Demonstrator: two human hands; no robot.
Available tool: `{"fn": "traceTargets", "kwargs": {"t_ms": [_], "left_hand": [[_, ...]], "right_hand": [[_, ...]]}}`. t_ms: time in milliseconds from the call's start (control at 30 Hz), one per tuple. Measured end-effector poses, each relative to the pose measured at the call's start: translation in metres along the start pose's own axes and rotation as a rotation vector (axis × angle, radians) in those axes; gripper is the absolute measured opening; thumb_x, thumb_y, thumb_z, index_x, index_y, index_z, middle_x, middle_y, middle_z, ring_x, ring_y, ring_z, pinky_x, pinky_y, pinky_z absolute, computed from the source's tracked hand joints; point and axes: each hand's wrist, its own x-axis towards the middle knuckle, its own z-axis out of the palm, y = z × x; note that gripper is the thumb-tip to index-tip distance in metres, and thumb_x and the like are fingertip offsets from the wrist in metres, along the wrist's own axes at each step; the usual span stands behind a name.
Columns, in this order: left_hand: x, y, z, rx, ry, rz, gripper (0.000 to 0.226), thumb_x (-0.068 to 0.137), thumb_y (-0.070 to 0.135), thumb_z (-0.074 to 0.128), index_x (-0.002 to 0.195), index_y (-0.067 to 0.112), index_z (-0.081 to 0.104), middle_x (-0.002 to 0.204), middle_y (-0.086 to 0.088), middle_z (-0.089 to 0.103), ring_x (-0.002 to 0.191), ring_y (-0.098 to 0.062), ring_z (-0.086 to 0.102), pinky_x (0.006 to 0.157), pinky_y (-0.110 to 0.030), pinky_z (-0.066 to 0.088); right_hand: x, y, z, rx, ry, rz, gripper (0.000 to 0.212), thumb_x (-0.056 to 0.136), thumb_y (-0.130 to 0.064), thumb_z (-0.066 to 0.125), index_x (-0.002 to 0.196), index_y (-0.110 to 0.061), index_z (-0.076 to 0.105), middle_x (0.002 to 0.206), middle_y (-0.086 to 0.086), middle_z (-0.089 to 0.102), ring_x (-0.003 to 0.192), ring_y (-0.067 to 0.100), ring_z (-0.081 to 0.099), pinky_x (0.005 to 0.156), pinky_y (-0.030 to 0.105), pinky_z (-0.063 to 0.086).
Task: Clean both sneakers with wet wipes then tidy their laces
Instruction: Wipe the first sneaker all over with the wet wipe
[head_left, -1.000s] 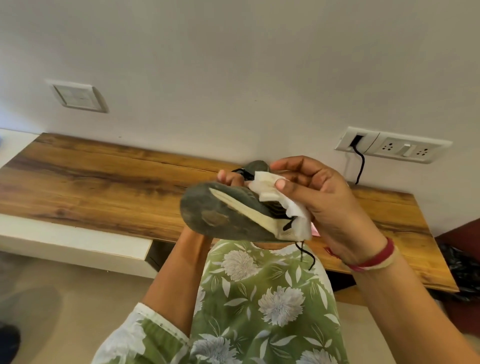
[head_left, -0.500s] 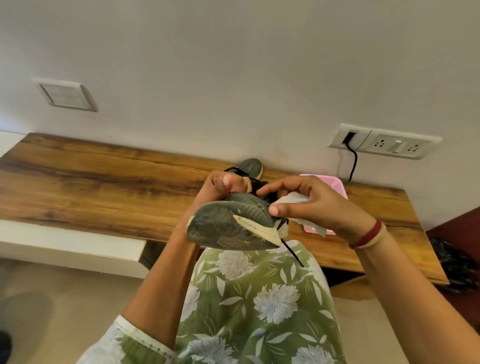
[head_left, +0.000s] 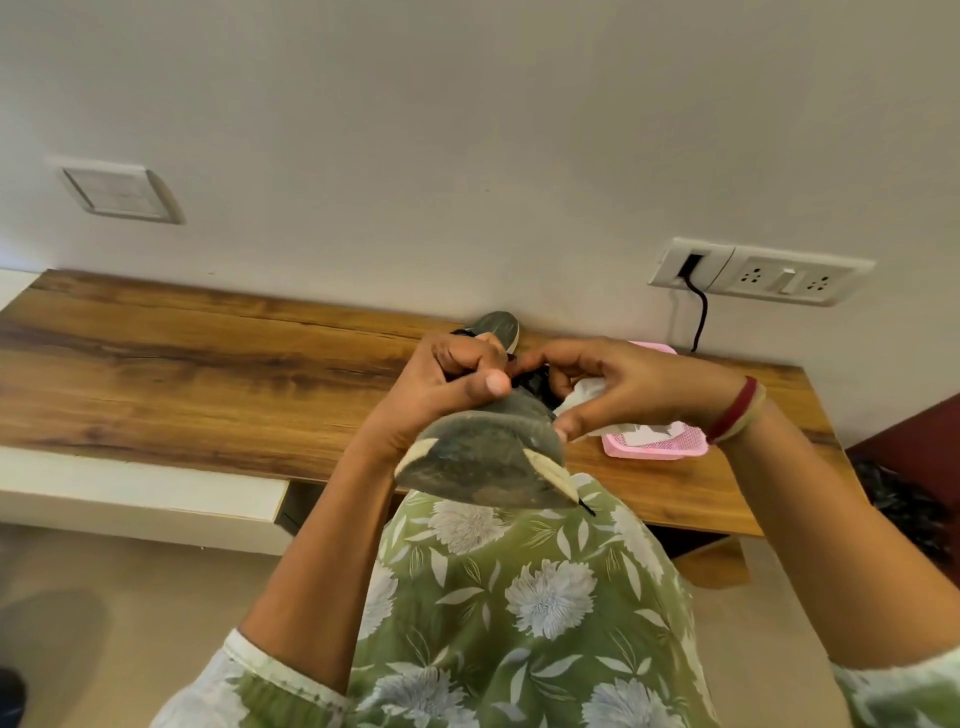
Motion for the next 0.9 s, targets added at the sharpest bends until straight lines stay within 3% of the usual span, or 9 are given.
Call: {"fn": "traceTargets", "kwargs": {"t_ms": [100,167,267,333,400,500,633,700,900], "left_hand": [[0.000,0.009,0.007,0.048,-0.129,0.033,0.041,0.070,0.049,0.075,0.055,0.015,0.059,0.057,0.011,0.051,0.061,-0.008,0.045,0.068,-0.021,0.038],[0.000,0.010,0.004,0.025,-0.154,0.028,0.031,0.069,0.050,0.075,0.056,0.026,0.062,0.060,0.014,0.053,0.063,-0.006,0.047,0.068,-0.021,0.039],[0.002,0.014,-0.006,0.041,-0.175,-0.012,0.027,0.070,0.056,0.074,0.061,0.032,0.065,0.061,0.013,0.054,0.060,-0.005,0.046,0.063,-0.022,0.038],[0.003,0.020,-0.012,0.068,-0.219,-0.054,0.028,0.072,0.057,0.072,0.064,0.030,0.066,0.063,0.010,0.055,0.058,-0.007,0.048,0.060,-0.020,0.039],[0.006,0.033,-0.018,0.174,-0.291,-0.100,0.032,0.075,0.055,0.070,0.068,0.024,0.067,0.066,-0.006,0.058,0.059,-0.018,0.051,0.060,-0.026,0.042],[0.008,0.057,-0.027,0.419,-0.410,-0.173,0.039,0.073,0.050,0.071,0.076,0.011,0.070,0.079,-0.018,0.066,0.071,-0.034,0.060,0.067,-0.035,0.047],[0.010,0.060,-0.023,0.946,-0.559,-0.372,0.058,0.061,0.076,0.059,0.091,0.027,0.067,0.088,0.002,0.064,0.080,-0.016,0.059,0.071,-0.037,0.047],[0.011,0.048,-0.019,1.148,-0.551,-0.357,0.048,0.067,0.075,0.061,0.088,0.031,0.059,0.085,0.011,0.055,0.076,-0.006,0.052,0.068,-0.031,0.044],[0.009,0.029,-0.020,1.038,-0.595,-0.195,0.020,0.086,0.050,0.061,0.079,0.039,0.046,0.081,0.015,0.050,0.071,0.000,0.048,0.060,-0.014,0.032]], "right_hand": [[0.003,0.003,0.002,-0.050,-0.029,-0.023,0.048,0.058,-0.039,0.081,0.101,-0.035,0.059,0.068,-0.018,0.050,0.065,0.000,0.046,0.062,0.022,0.038],[0.005,0.006,0.004,-0.039,-0.003,-0.052,0.044,0.057,-0.046,0.079,0.095,-0.035,0.059,0.068,-0.017,0.051,0.067,0.004,0.047,0.063,0.028,0.039],[0.006,0.003,0.006,0.001,0.061,-0.081,0.042,0.062,-0.038,0.080,0.095,-0.021,0.062,0.066,-0.020,0.053,0.065,0.002,0.048,0.061,0.026,0.039],[0.006,-0.001,0.007,-0.063,0.092,-0.122,0.045,0.063,-0.044,0.077,0.093,-0.014,0.062,0.069,-0.011,0.056,0.067,0.012,0.051,0.063,0.037,0.043],[0.008,-0.002,0.008,-0.134,0.107,-0.144,0.047,0.065,-0.054,0.072,0.090,-0.015,0.062,0.077,0.007,0.060,0.073,0.026,0.055,0.068,0.050,0.046],[0.011,0.000,0.010,-0.290,0.114,-0.109,0.053,0.063,-0.066,0.065,0.086,-0.019,0.061,0.076,0.002,0.061,0.073,0.022,0.057,0.067,0.049,0.046],[0.017,-0.002,0.014,-0.687,0.137,0.005,0.061,0.063,-0.078,0.054,0.088,-0.024,0.060,0.076,-0.006,0.061,0.071,0.014,0.056,0.064,0.041,0.048],[0.020,-0.005,0.014,-0.814,0.145,0.050,0.059,0.066,-0.076,0.054,0.093,-0.024,0.060,0.080,-0.005,0.061,0.074,0.015,0.055,0.064,0.035,0.047],[0.020,-0.006,0.013,-0.834,0.152,0.079,0.055,0.067,-0.073,0.057,0.096,-0.026,0.060,0.083,-0.007,0.061,0.075,0.013,0.053,0.062,0.031,0.042]]}}
